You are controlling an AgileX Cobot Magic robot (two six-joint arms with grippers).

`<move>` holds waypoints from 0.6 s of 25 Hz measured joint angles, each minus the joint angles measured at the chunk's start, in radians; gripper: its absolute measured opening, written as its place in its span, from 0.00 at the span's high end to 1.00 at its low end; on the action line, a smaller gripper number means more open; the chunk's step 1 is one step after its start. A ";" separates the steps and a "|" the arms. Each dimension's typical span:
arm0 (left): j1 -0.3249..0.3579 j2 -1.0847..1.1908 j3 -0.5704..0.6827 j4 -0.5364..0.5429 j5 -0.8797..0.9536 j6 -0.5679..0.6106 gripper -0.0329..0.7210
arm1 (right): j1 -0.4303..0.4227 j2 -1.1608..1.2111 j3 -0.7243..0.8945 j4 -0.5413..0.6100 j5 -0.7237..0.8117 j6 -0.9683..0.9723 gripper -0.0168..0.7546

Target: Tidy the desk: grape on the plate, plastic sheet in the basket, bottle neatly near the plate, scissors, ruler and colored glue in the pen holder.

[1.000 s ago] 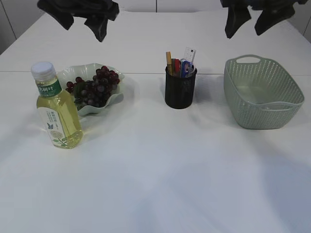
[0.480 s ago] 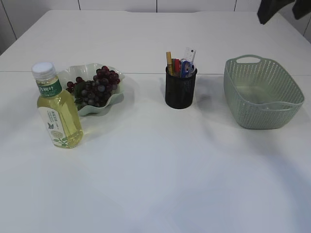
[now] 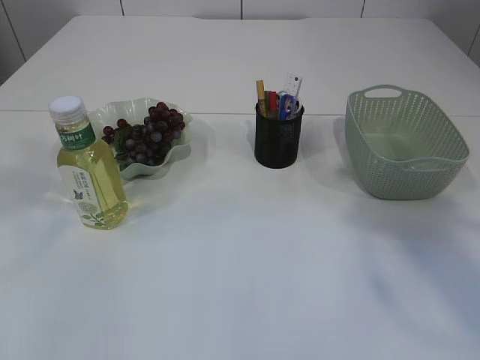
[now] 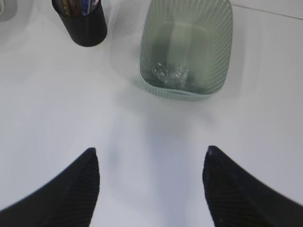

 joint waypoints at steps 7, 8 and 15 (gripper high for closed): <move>0.002 -0.260 0.265 0.118 -0.063 -0.062 0.35 | 0.000 -0.315 0.299 -0.007 -0.110 0.000 0.29; 0.007 -0.294 0.300 0.151 -0.064 -0.078 0.35 | 0.000 -0.368 0.336 -0.016 -0.134 0.000 0.29; 0.064 -0.474 0.492 0.238 -0.071 -0.104 0.35 | 0.000 -0.660 0.519 -0.090 -0.186 -0.001 0.29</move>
